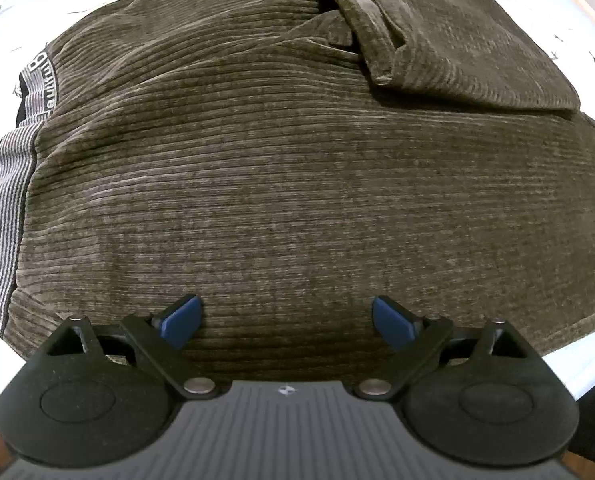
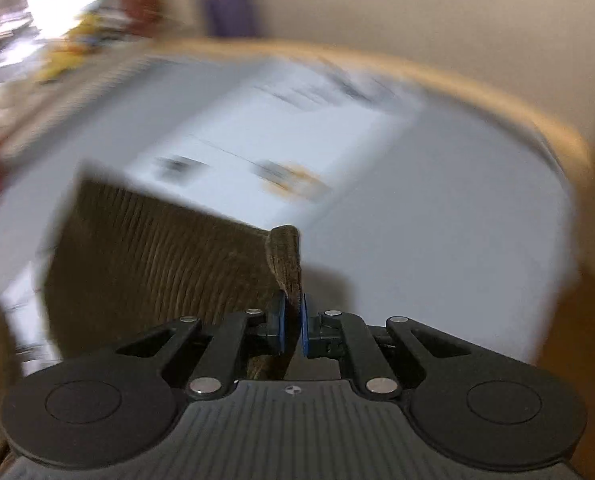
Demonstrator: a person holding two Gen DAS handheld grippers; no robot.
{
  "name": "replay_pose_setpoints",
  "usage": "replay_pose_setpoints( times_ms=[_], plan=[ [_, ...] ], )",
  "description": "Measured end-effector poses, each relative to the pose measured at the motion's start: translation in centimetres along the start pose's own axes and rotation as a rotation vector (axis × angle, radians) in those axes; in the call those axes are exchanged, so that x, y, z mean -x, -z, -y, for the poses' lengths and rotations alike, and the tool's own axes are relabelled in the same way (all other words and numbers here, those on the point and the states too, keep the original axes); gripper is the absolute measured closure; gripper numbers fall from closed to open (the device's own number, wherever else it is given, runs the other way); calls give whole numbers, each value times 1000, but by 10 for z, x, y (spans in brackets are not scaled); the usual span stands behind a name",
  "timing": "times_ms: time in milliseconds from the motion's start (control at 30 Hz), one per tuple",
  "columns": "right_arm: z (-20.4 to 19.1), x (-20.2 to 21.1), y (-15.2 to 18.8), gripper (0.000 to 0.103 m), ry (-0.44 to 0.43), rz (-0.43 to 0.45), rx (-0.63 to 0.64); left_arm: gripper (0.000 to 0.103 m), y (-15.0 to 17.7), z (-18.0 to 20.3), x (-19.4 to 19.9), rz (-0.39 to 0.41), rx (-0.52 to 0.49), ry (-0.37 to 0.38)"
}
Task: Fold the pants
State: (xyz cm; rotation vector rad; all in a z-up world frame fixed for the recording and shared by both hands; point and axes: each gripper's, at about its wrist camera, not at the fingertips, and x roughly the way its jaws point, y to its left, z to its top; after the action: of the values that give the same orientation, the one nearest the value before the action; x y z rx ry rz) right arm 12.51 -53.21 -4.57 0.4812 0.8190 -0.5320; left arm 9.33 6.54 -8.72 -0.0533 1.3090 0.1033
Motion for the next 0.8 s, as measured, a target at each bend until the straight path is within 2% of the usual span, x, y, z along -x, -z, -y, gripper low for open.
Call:
replay_pose_setpoints(
  times_ms=[100,233,333,433,533,633,700,767,800],
  plan=[
    [41,-13,2,96,6,-85,-142,8,1,8,0,-1,0,-9],
    [54,-8,-1,97,-10,-79,-182,8,3,17,3,-1,2,-15],
    [66,0,-5,98,37,-45,-213,8,5,18,4,-1,-2,0],
    [77,-4,-1,98,109,-88,-278,8,6,15,3,-1,-30,12],
    [83,-13,3,97,119,-148,-325,8,7,13,8,12,-35,26],
    [76,1,1,89,199,-95,-309,8,7,4,17,49,-15,65],
    [67,14,-1,74,243,-24,-293,8,9,-1,18,50,-13,86],
    [54,25,-3,73,228,35,-259,9,13,-3,11,-5,-37,108],
    [44,30,-3,73,211,55,-235,10,18,-1,10,-15,-81,105]
  ],
)
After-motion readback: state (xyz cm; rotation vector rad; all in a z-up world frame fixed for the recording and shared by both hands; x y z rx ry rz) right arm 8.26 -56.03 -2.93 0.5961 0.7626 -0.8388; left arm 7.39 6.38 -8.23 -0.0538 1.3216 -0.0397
